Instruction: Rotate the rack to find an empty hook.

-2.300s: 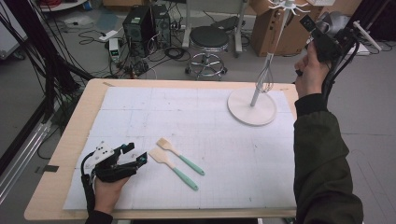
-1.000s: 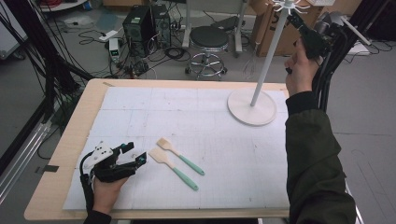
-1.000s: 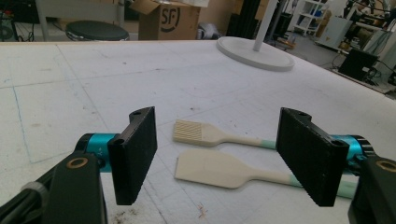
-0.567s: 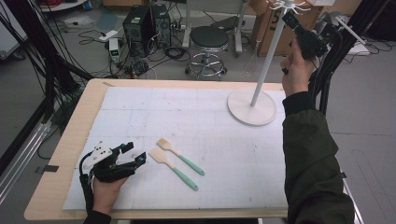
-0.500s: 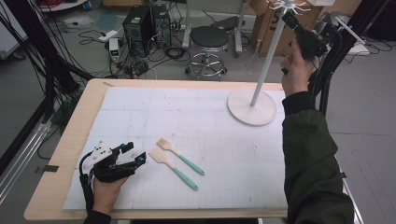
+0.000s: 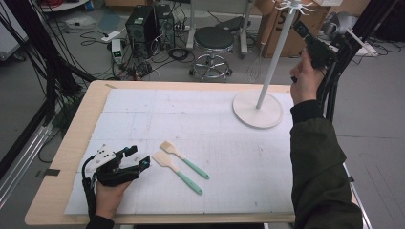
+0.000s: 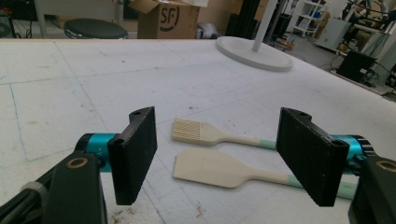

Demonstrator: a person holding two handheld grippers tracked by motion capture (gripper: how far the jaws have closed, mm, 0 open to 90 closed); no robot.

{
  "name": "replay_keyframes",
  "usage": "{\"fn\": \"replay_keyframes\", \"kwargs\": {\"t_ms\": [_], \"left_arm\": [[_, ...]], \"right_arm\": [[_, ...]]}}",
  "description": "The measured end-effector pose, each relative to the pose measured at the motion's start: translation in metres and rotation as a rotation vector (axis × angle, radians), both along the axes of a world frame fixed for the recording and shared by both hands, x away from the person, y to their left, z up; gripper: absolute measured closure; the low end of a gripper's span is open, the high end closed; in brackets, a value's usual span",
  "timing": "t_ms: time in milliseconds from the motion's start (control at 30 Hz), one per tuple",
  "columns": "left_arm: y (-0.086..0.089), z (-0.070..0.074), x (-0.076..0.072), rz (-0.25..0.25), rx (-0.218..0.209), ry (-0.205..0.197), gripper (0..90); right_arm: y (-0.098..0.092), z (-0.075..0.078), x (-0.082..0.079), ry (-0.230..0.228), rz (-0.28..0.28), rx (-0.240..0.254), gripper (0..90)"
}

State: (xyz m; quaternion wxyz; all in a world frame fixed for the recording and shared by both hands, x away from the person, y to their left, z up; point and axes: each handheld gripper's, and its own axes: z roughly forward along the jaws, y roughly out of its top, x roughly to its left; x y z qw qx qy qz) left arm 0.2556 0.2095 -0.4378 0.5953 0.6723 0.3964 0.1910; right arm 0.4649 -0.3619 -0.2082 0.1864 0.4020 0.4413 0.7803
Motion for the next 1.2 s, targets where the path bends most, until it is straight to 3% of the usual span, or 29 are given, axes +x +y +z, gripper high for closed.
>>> {"fn": "replay_keyframes", "kwargs": {"t_ms": [133, 367, 967, 1200], "left_arm": [[0.0, 0.0, 0.001, 0.0, 0.001, 0.0, 29.8], [-0.001, -0.001, 0.002, -0.002, -0.004, 0.002, 29.8], [0.001, 0.0, 0.001, -0.006, -0.002, -0.003, 29.8], [0.002, 0.0, 0.0, -0.004, 0.005, -0.005, 29.8]], "right_arm": [[-0.009, 0.005, -0.001, -0.008, -0.023, 0.025, 90.0], [-0.006, 0.019, -0.004, -0.021, -0.03, 0.012, 90.0], [0.019, 0.023, -0.005, -0.027, 0.003, -0.027, 90.0], [0.024, 0.022, -0.009, -0.005, 0.005, -0.039, 90.0]]}}
